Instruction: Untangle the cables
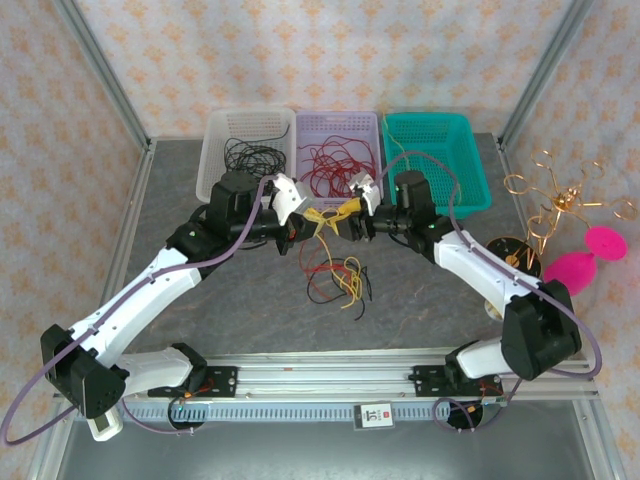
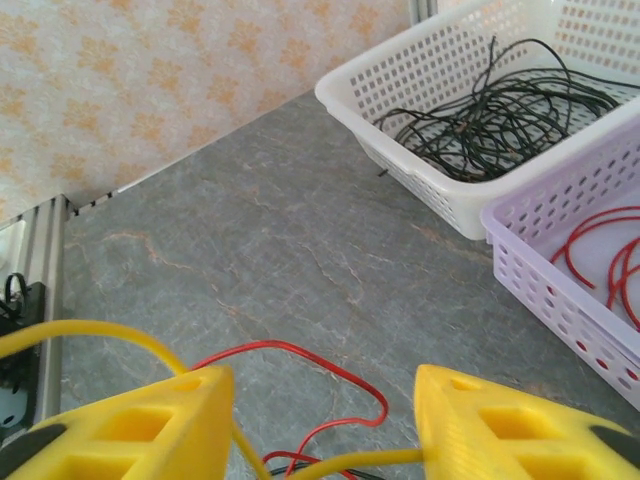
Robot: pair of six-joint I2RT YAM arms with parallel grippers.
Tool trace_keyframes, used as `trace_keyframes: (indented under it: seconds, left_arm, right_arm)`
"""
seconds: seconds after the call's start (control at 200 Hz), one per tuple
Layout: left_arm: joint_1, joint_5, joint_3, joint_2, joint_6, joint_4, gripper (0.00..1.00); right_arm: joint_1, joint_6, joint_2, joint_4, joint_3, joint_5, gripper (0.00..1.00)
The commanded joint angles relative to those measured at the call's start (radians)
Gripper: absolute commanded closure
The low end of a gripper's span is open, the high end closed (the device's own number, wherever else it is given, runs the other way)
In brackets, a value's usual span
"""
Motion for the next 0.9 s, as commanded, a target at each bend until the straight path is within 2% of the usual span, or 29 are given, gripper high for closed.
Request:
trace_keyframes:
  seconds: [0.0, 0.26, 0.41, 0.491, 0.706, 0.896]
  left_arm:
    - [-0.006, 0.020, 0.032, 0.002, 0.014, 0.005, 1.00]
    - [-0.007, 0.021, 0.033, 0.002, 0.014, 0.003, 1.00]
    - [-0.010, 0.020, 0.032, -0.001, 0.015, -0.001, 1.00]
    - [-0.009, 0.021, 0.030, -0.001, 0.013, -0.001, 1.00]
    - [-0.011, 0.019, 0.026, -0.015, 0.014, -0.007, 1.00]
    - [-0.012, 0.013, 0.012, -0.039, 0.010, -0.012, 1.00]
  right_arm:
    - [0.002, 0.018, 0.008, 0.025, -0.009, 0.063, 0.57]
    - [0.003, 0.046, 0.019, 0.045, -0.002, 0.123, 0.83]
    - [0.002, 0.081, 0.019, 0.071, -0.008, 0.151, 0.92]
    - [0.002, 0.123, 0.020, 0.090, -0.009, 0.197, 1.00]
    - [-0.029, 0.262, 0.038, 0.101, 0.004, 0.450, 1.00]
    - [-0.122, 0.390, 0.072, 0.103, 0.006, 0.538, 1.00]
